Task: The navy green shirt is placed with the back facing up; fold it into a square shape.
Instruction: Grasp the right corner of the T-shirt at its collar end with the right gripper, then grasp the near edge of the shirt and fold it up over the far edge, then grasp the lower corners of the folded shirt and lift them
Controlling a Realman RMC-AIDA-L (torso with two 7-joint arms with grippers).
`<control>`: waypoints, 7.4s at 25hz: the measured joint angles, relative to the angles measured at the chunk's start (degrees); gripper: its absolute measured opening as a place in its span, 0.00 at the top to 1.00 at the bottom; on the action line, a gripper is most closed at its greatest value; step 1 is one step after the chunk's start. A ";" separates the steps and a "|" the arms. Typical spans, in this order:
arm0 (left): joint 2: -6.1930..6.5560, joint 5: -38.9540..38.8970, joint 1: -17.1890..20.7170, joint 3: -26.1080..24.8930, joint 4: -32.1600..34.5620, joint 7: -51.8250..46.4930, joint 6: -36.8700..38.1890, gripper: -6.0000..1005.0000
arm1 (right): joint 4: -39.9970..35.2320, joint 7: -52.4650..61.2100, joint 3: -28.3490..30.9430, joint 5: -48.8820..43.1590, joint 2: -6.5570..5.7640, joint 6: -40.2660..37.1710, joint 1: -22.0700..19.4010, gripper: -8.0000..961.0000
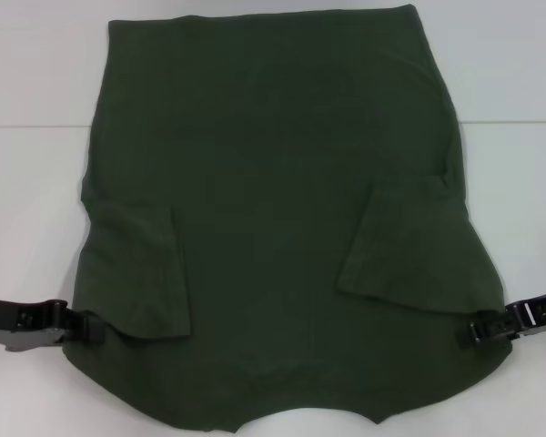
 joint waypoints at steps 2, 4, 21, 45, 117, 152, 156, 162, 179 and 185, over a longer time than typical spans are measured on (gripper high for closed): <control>0.04 -0.07 -0.01 -0.05 0.00 0.04 0.04 0.90 | 0.01 0.16 -0.04 -0.02 0.04 0.01 0.17 0.07; 0.09 -0.12 -0.02 -0.08 0.00 0.05 0.05 0.90 | 0.02 0.48 -0.04 -0.06 0.05 0.10 0.35 0.07; 0.30 -1.55 -0.02 -0.14 0.00 0.24 0.11 0.89 | -0.70 1.59 -6.51 -0.18 0.06 2.05 1.29 0.50; 1.28 0.22 1.47 -1.75 -0.04 2.92 15.03 0.88 | -3.66 -8.40 -7.67 0.27 -1.40 -13.71 1.39 0.93; -9.90 -42.47 -5.46 -9.45 -12.45 42.57 -36.38 0.84 | 24.55 -53.15 10.30 49.47 4.33 46.78 2.14 0.93; -7.99 -47.12 -1.00 -7.41 -14.51 43.46 -37.94 0.43 | 23.15 -53.77 10.47 56.92 3.72 35.58 -4.25 0.26; -6.56 -37.97 2.63 -5.39 -6.81 29.57 -28.56 0.33 | 20.52 -52.99 9.20 55.81 3.19 28.03 -7.78 0.18; -3.44 -17.83 3.34 -6.08 2.22 11.73 -15.09 0.13 | 19.41 -48.97 8.28 52.43 0.50 17.11 -11.35 0.05; -3.13 -10.51 0.93 -4.80 -0.32 13.10 -19.37 0.06 | 19.35 -48.89 8.23 49.42 1.12 16.38 -11.56 0.03; -3.26 -10.38 0.70 -3.16 -1.39 13.75 -20.20 0.06 | 19.35 -48.92 8.23 49.39 1.32 16.25 -11.77 0.03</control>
